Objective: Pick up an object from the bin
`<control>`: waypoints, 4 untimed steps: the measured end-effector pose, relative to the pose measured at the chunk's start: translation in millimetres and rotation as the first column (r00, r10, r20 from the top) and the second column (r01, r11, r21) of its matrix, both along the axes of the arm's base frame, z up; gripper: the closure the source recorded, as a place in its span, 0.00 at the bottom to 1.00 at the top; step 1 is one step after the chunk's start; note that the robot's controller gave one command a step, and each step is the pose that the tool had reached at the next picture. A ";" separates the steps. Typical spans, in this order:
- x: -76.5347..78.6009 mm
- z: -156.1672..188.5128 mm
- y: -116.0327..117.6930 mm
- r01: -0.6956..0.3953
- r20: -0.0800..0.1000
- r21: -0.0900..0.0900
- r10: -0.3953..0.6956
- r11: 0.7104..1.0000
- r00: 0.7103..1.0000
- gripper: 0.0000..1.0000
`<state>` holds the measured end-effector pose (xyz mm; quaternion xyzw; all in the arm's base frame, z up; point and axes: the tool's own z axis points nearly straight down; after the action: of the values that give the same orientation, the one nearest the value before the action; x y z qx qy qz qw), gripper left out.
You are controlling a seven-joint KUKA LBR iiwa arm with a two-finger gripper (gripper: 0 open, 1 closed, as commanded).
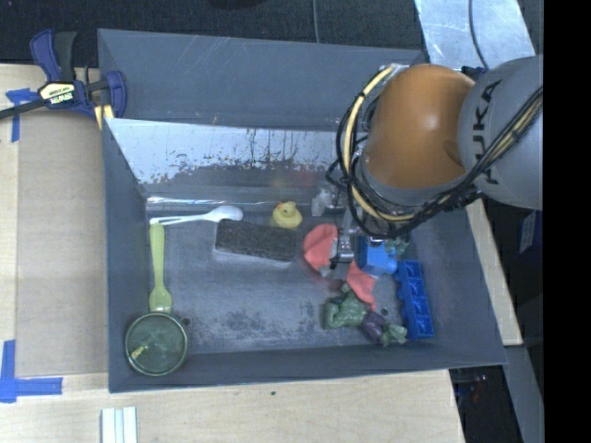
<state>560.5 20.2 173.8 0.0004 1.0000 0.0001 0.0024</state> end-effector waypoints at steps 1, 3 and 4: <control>1.9 9.3 -2.0 -0.010 0.003 0.000 0.010 1.000 1.000 0.00; 10.8 34.5 -0.7 0.023 0.004 0.000 -0.023 1.000 1.000 0.00; 23.5 -41.2 11.4 0.041 0.016 0.002 -0.041 0.999 0.999 0.00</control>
Offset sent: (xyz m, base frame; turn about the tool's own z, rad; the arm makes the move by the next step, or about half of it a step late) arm 0.0141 0.0044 0.0456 0.0422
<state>583.9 31.6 132.6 0.0209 0.9997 0.0009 0.0104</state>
